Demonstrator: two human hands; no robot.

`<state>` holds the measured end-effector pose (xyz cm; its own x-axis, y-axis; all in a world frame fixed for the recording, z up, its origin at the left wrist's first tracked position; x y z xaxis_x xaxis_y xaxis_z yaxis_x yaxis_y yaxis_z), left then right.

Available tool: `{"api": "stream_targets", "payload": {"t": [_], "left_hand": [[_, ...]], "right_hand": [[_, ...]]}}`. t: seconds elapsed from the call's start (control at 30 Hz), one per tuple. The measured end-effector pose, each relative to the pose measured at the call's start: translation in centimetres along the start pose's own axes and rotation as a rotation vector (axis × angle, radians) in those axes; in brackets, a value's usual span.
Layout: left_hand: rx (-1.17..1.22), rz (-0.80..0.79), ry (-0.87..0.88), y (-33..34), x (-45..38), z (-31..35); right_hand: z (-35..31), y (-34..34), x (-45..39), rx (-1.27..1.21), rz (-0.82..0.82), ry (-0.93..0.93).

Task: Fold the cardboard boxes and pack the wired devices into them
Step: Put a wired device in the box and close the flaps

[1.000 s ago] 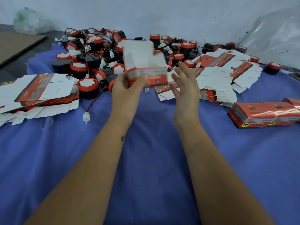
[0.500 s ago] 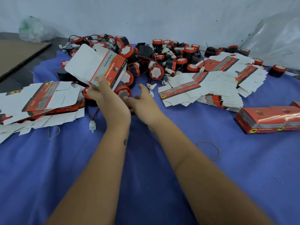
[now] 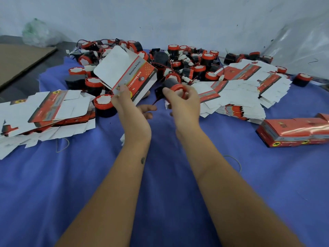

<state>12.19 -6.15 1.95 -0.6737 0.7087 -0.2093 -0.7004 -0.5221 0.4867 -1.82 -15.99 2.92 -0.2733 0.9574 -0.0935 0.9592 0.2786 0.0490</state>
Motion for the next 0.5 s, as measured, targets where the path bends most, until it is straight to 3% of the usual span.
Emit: {"api": "stream_targets", "payload": {"t": [0.13,0.27,0.37,0.5], "left_hand": [[-0.039,-0.015,0.005,0.0,-0.3,0.7],[-0.158,-0.052,0.014,0.2,-0.5,0.5],[-0.268,-0.11,-0.05,0.4,-0.9,-0.5],[-0.461,-0.21,-0.135,0.5,-1.4,-1.8]], "right_hand": [[-2.7,-5.8,1.0,-0.004,0.268,-0.113],[-7.2,-9.0,4.6,0.024,0.506,-0.47],[-10.4,-8.5,7.1,0.187,0.556,-0.713],[-11.0,-5.4,7.8,0.48,0.44,-0.867]]}}
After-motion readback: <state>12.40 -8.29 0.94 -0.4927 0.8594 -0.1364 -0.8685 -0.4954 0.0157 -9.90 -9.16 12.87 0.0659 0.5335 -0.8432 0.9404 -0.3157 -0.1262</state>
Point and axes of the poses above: each hand's wrist, its own x-axis away from the middle knuckle, its own y-axis out of the palm, z = x × y, the point moved 10 cm from there along -x, towards the middle knuckle, and after that the axes turned 12 degrees about -z, right-handed, at the moved point
